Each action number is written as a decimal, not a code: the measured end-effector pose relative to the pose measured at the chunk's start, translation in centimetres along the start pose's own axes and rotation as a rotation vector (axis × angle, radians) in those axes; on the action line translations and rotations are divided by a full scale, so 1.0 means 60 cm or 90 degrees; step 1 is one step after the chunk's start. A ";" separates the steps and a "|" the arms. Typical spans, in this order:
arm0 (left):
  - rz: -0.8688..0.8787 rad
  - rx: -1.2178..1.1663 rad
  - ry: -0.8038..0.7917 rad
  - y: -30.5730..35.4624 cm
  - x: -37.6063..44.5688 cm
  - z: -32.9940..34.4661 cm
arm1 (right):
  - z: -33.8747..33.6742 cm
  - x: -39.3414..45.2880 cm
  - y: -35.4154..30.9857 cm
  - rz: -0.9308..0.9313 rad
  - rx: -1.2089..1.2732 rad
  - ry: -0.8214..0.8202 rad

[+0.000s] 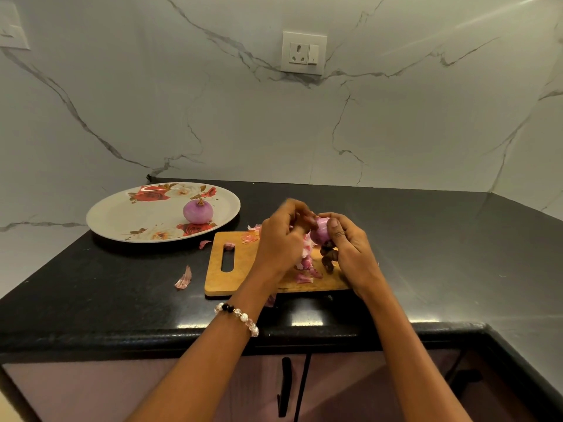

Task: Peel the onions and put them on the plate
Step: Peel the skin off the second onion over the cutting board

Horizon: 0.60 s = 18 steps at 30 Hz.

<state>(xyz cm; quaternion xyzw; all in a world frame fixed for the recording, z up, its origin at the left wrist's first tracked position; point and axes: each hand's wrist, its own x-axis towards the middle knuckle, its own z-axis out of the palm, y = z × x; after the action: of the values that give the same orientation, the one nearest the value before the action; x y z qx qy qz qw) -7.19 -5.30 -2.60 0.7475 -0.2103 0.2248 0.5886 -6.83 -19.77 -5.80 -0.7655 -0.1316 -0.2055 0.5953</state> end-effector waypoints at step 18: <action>0.135 0.224 0.059 -0.022 0.002 0.013 | -0.008 -0.005 -0.019 0.008 0.146 0.070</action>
<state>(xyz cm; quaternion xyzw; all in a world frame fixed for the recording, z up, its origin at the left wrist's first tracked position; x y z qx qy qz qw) -6.24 -5.77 -3.75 0.8015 -0.2181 0.3529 0.4307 -7.68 -19.92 -4.89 -0.6809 -0.1168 -0.2271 0.6864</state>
